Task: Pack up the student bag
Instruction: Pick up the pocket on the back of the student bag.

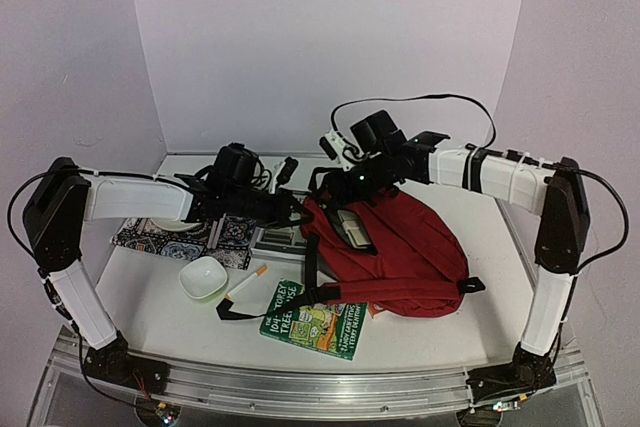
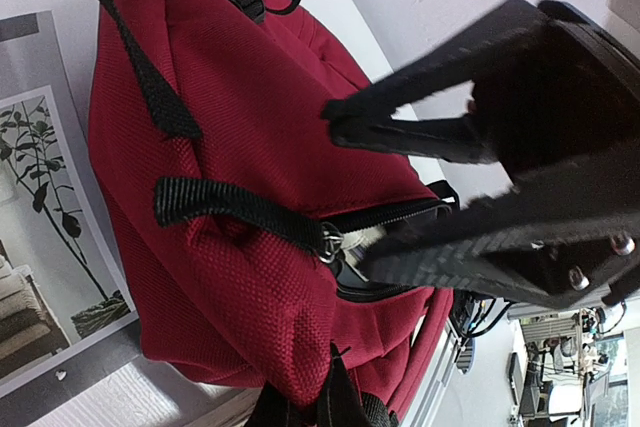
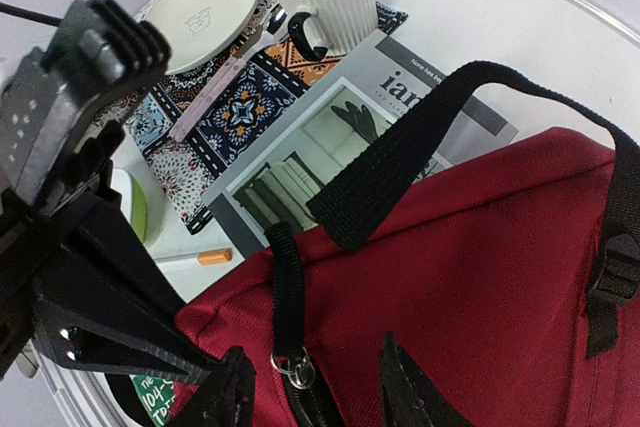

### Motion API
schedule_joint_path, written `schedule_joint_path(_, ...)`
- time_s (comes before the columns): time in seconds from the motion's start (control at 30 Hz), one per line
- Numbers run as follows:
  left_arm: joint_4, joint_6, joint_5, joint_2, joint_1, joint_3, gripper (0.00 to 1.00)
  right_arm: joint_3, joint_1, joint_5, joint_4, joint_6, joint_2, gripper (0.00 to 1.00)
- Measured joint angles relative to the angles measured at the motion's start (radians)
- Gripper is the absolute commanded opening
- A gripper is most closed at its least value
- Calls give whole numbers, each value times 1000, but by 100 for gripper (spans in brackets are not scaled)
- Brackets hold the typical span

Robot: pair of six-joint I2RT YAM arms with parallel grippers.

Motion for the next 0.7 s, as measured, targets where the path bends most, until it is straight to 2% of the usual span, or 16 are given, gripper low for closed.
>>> schedule_joint_path(0.43,3,19,13,0,-7,2,0,103,-26,-178,-5,3,112,37)
schedule_joint_path(0.7,-2,34,3,0,-8,2,0,105,-34,-249,3,16,128,9)
